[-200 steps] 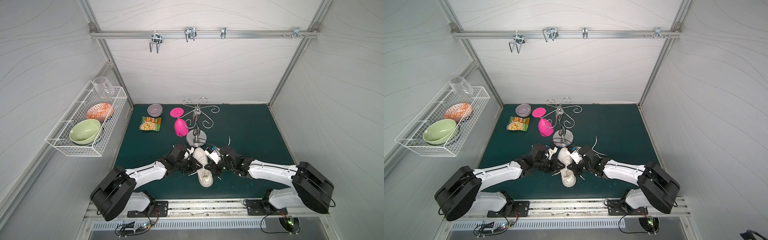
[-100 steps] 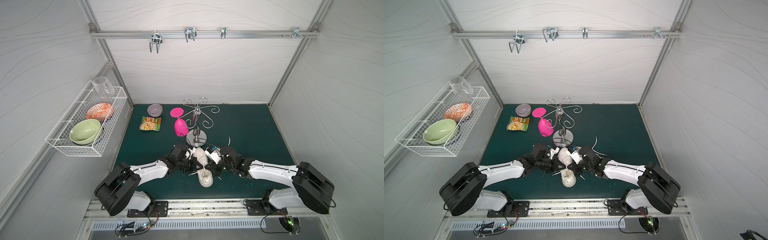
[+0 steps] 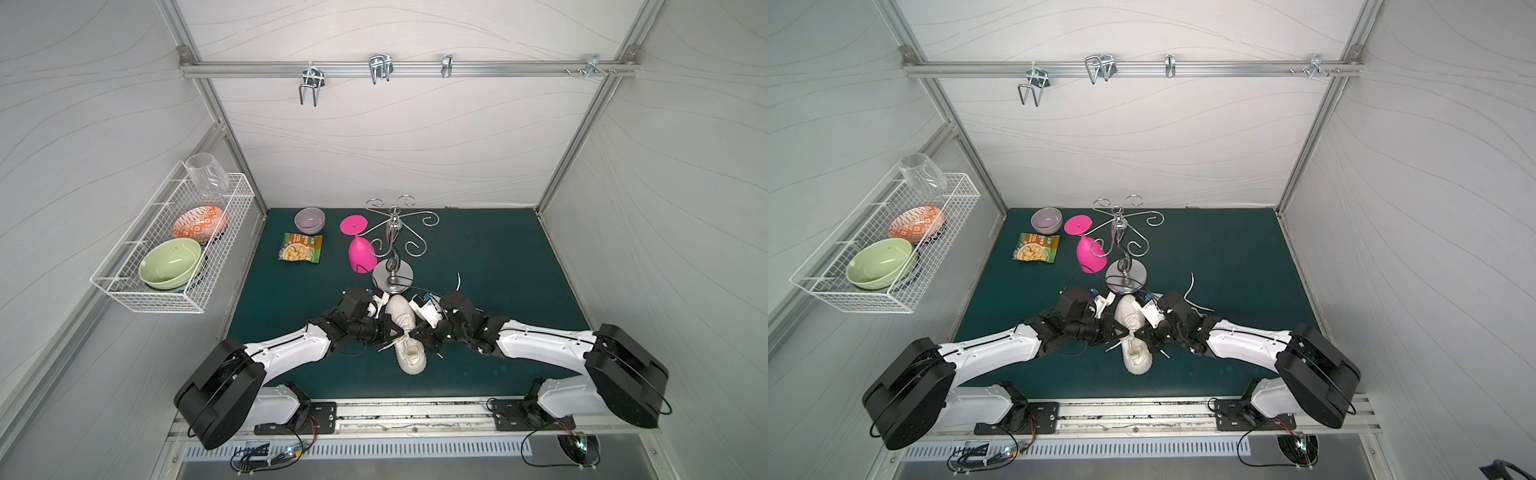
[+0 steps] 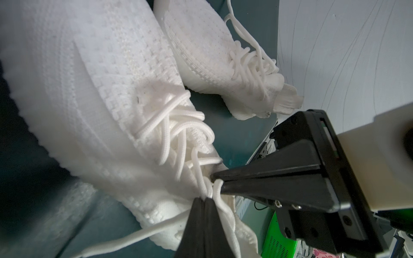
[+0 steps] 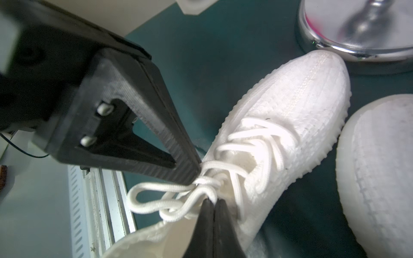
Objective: Tie the shoes
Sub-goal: Cross the shoelace with the shoelace.
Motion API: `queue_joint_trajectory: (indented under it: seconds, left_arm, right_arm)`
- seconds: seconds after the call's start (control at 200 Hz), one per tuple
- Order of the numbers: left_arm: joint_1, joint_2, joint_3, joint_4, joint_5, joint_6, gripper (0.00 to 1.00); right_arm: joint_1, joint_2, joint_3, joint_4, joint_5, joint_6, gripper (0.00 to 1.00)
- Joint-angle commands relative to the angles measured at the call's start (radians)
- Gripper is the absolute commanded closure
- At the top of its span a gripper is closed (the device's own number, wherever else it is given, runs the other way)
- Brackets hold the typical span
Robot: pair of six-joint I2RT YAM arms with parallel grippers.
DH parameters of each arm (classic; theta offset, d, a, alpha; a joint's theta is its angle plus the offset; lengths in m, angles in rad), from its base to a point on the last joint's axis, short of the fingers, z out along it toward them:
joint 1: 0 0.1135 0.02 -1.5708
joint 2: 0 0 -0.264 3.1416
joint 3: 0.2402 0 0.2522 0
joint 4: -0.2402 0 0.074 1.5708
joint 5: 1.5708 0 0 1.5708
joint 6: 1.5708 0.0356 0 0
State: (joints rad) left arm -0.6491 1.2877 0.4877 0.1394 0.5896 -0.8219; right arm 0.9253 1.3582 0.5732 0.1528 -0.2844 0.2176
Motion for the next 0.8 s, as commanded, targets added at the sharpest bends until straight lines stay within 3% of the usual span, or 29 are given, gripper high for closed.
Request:
queue_joint_trajectory:
  seconds: [0.0, 0.795]
  left_arm:
    - [0.002, -0.001, 0.006, 0.061, 0.006, 0.054, 1.00]
    - [-0.050, 0.014, -0.017, 0.136, -0.142, 0.162, 1.00]
  right_arm:
    - [0.003, -0.001, 0.032, -0.034, 0.022, -0.004, 1.00]
    - [0.007, 0.108, 0.046, -0.010, -0.069, -0.007, 1.00]
